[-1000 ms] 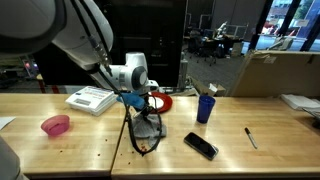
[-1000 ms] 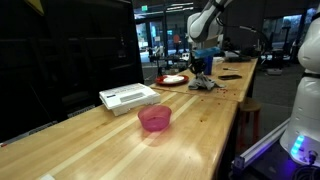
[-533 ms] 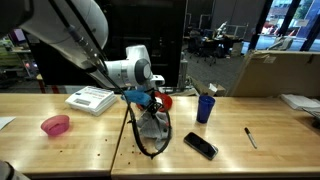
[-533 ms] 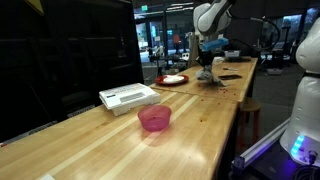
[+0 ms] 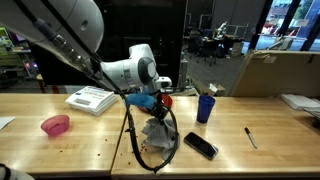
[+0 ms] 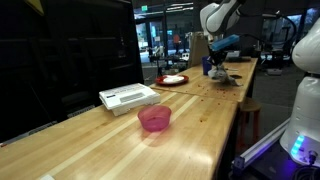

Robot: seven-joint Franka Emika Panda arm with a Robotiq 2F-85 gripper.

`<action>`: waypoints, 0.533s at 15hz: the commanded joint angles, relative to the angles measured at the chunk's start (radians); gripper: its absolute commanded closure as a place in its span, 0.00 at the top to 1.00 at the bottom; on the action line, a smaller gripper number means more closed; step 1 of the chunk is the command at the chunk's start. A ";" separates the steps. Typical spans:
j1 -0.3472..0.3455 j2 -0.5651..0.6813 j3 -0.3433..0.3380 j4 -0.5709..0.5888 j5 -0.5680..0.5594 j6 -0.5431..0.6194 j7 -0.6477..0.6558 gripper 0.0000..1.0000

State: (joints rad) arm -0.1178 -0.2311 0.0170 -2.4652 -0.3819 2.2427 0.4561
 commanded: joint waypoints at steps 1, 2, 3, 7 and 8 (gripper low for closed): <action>-0.033 -0.044 -0.001 -0.044 -0.060 -0.068 0.040 0.02; -0.038 -0.043 -0.006 -0.053 -0.063 -0.073 0.033 0.02; -0.042 -0.043 -0.008 -0.058 -0.069 -0.082 0.035 0.02; -0.052 -0.039 -0.016 -0.080 -0.082 -0.102 0.038 0.02; -0.054 -0.035 -0.017 -0.083 -0.088 -0.108 0.041 0.02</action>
State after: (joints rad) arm -0.1643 -0.2396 0.0037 -2.5231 -0.4382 2.1594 0.4791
